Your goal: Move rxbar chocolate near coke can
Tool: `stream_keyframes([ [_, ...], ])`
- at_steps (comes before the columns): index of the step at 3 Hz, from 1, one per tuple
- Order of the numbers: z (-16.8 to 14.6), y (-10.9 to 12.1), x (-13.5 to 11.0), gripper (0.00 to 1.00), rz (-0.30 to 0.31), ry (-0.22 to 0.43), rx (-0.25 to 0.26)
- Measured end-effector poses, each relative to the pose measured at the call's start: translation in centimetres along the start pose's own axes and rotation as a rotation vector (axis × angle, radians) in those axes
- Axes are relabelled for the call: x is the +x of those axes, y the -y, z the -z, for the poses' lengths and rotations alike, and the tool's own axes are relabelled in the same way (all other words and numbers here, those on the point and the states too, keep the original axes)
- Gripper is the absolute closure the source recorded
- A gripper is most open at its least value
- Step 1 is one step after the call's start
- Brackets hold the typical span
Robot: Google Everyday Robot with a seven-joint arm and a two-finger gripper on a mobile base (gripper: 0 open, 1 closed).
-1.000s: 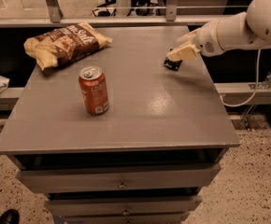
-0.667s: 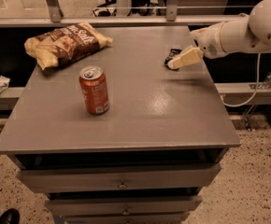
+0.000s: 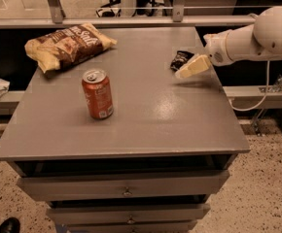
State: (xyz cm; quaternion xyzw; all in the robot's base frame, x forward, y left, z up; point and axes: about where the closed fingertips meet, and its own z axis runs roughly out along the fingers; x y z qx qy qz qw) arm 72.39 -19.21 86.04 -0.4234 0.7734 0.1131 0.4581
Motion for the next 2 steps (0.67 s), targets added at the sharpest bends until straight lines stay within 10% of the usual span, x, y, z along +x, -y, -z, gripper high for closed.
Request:
stream_keyframes([
  [2,-1.28,0.36,0.4,0.39,-0.089,-0.013,-0.022],
])
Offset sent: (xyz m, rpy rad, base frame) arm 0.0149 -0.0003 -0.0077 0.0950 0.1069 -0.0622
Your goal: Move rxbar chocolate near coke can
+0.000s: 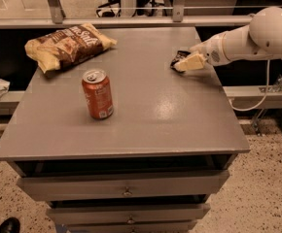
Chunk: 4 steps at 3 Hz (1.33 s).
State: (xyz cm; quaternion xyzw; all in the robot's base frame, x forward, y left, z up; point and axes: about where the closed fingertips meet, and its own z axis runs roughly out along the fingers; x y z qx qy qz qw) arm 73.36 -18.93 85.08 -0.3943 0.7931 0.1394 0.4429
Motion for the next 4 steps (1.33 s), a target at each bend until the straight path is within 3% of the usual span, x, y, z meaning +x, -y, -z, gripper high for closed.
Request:
stream_keyframes([
  [1,-0.2,0.1,0.0,0.62,-0.029,0.0,-0.004],
  [2,0.0,0.0,0.0,0.93,-0.044,0.0,-0.001],
  [3,0.2,-0.7,-0.5,1.0,-0.043,0.014,-0.019],
  [4,0.6,-4.1,-3.4,1.0,-0.019,0.084,-0.123],
])
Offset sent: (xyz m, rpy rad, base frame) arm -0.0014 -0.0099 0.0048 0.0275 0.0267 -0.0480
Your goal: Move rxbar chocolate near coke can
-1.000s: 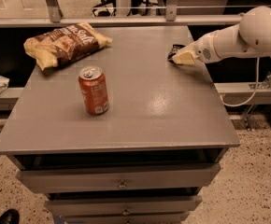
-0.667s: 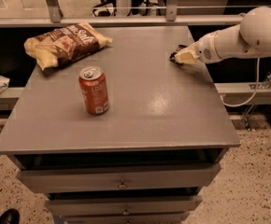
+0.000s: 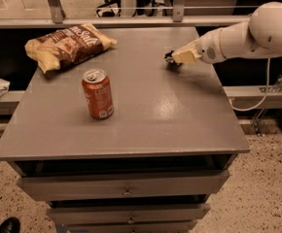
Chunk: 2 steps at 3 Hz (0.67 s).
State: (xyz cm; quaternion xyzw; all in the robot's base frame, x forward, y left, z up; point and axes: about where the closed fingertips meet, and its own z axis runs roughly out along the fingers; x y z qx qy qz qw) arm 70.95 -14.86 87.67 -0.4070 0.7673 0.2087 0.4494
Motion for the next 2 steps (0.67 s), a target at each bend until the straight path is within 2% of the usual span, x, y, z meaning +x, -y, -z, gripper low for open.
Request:
stream_keyframes([
  [1,-0.3,-5.6,-2.8,1.0,0.031,0.068,-0.16],
  [2,-0.4,-10.9,-3.6,1.0,0.035,0.093,-0.297],
])
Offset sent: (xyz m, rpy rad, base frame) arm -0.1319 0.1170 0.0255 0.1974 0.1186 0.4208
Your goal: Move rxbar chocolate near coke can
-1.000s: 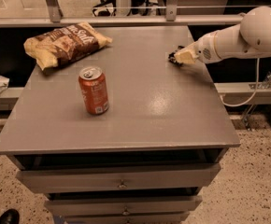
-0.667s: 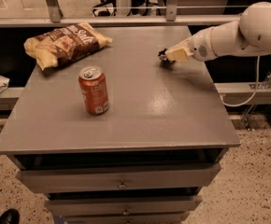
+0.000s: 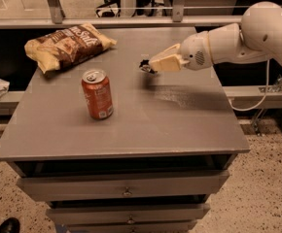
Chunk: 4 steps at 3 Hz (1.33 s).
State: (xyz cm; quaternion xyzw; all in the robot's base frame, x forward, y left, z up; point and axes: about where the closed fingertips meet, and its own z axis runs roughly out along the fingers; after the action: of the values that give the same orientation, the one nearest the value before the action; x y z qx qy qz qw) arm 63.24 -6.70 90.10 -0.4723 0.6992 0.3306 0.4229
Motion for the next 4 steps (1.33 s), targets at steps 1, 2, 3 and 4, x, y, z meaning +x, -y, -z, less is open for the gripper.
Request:
stream_keyframes([
  [1,-1.7,-4.1,0.2,1.0,0.01,0.008,-0.107],
  [2,-2.8,-6.6,1.3,0.74,0.05,-0.006,-0.199],
  [3,-3.2,-7.8,1.9,0.51,0.077,-0.015,-0.243],
  [4,-3.2,-8.6,2.0,0.21,0.111,-0.017,-0.287],
])
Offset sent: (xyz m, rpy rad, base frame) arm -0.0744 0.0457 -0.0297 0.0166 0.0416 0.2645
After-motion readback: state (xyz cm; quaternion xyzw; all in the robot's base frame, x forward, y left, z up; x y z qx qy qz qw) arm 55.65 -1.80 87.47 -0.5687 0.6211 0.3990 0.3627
